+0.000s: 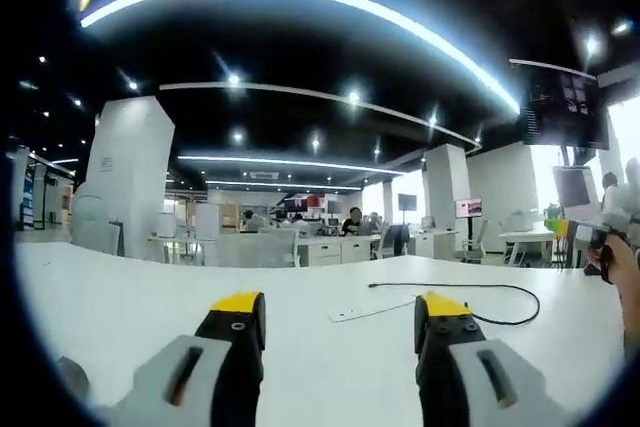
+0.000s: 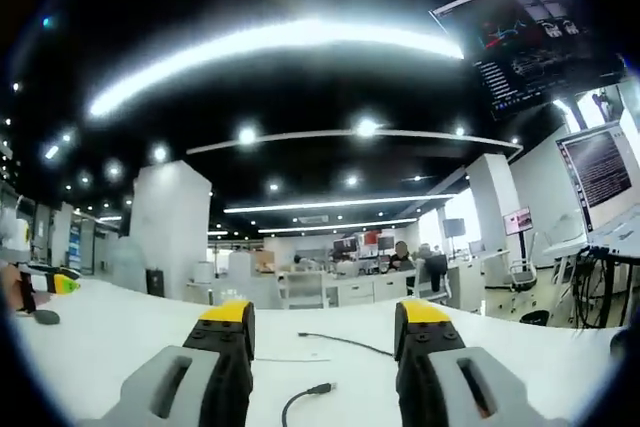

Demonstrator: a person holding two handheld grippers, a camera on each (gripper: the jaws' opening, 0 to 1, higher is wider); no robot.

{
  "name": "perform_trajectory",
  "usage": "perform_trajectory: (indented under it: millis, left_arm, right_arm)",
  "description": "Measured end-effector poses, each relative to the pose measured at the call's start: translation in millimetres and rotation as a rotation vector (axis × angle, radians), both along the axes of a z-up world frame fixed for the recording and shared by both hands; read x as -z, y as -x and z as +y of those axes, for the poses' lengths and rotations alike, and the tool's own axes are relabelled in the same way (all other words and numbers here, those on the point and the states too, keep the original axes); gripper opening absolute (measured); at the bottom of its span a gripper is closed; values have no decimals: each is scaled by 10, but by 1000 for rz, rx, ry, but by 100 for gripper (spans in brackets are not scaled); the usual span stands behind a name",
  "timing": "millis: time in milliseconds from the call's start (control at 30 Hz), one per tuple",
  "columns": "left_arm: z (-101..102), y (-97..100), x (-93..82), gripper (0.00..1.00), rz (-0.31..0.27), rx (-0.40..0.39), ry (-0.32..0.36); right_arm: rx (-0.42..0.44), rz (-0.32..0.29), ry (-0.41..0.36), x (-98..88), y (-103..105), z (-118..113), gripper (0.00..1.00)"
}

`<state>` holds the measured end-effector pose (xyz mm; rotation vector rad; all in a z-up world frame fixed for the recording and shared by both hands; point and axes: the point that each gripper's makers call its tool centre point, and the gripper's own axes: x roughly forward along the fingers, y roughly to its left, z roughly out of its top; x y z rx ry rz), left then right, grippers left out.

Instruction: Locate the USB plug end of the data cable currently connected to the USB port on the desk. Grip the plug, withdraw it from the port, and place it onto the desktop.

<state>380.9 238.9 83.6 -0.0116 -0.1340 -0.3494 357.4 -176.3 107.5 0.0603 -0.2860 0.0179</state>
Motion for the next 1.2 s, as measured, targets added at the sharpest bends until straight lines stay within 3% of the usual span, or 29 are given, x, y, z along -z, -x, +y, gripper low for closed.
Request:
perform_trajectory:
  millis: [267,500,900,1200]
  left_arm:
    - [216,242,241,60,7,-67,17]
    - [377,447,363,60,-6,-124,39]
    - [625,671,552,60,-16,-239,35]
    - [845,703,890,57,26,-327,97]
  right_arm:
    - [76,-5,15,208,345,-47,59]
    - [135,4,-18,446,520,-135,59]
    - [170,102,-18,922,507,-90,60]
    - [236,129,97,993,468,53,62]
